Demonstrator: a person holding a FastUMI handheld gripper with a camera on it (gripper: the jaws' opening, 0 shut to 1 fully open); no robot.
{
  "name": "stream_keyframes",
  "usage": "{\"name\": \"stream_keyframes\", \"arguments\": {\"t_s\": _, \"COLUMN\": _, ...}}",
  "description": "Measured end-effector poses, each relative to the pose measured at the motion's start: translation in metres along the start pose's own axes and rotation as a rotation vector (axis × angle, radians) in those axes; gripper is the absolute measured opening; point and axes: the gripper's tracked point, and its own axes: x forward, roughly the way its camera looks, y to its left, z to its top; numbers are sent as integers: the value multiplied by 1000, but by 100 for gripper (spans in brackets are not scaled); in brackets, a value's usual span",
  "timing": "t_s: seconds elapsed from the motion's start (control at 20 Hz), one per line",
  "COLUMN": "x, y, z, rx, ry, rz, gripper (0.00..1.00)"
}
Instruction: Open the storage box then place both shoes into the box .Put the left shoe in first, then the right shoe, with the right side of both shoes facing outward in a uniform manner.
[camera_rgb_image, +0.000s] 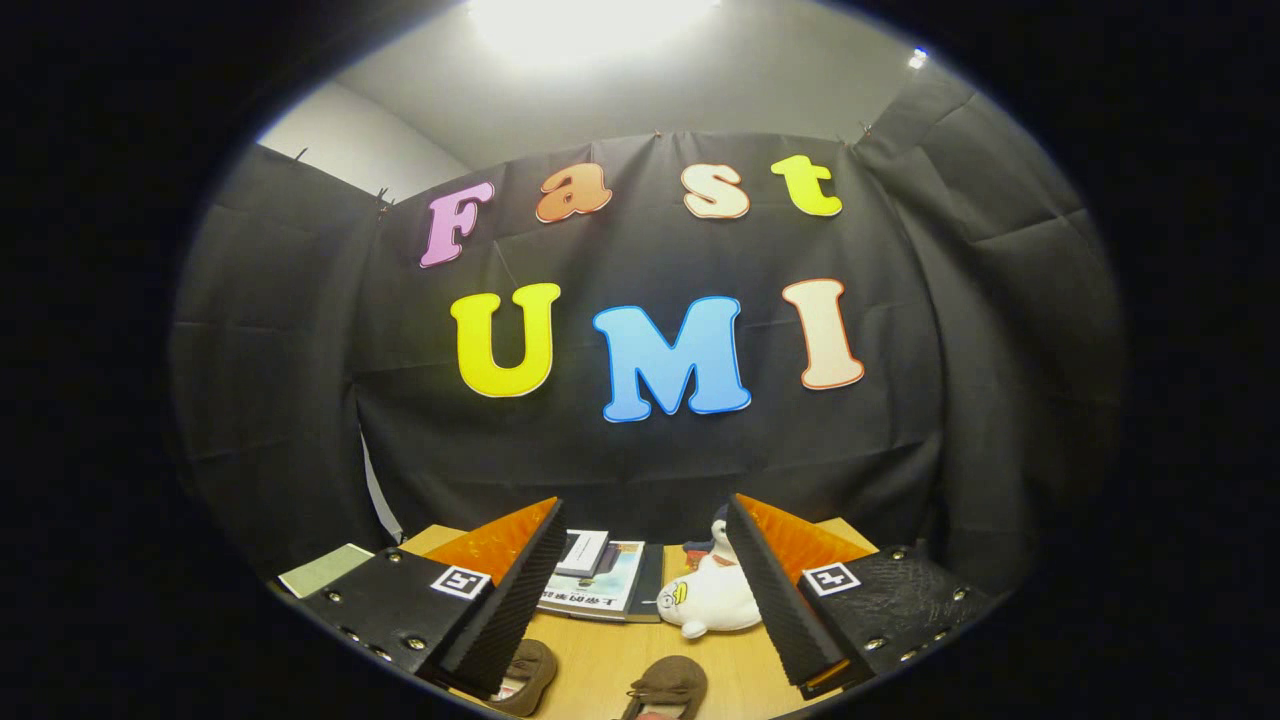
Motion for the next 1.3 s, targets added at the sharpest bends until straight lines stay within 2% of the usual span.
{"name": "stream_keyframes", "arguments": {"t_s": 0.2, "x": 14, "y": 24, "z": -26, "rx": 100, "ry": 74, "rz": 43, "gripper": 98}}
{"name": "stream_keyframes", "arguments": {"t_s": 0.5, "x": 35, "y": 75, "z": -78, "rx": 210, "ry": 231, "rz": 196, "gripper": 98}}
{"name": "stream_keyframes", "arguments": {"t_s": 1.0, "x": 28, "y": 202, "z": -171, "rx": 356, "ry": 545, "rz": 572, "gripper": 99}}
{"name": "stream_keyframes", "arguments": {"t_s": 1.3, "x": 13, "y": 257, "z": -235, "rx": 534, "ry": 802, "rz": 726, "gripper": 99}}
